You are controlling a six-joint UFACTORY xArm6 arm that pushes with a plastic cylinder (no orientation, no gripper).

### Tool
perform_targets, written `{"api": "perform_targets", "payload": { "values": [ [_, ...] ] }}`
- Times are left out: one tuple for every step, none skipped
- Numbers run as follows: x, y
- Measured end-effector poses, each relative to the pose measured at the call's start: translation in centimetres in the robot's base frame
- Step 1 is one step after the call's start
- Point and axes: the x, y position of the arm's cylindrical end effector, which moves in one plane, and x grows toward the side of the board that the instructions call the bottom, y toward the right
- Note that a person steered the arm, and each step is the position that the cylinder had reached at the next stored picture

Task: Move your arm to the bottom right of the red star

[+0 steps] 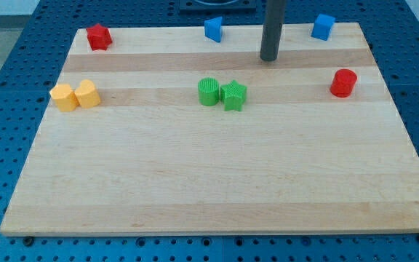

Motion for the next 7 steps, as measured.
{"api": "perform_targets", "payload": {
  "values": [
    [0.5, 0.0],
    [-1.3, -1.8],
    [-2.2, -8.1],
    [-2.2, -14.1],
    [-2.2, -16.5],
    [-2.2, -16.7],
    [-2.2, -17.1]
  ]
}}
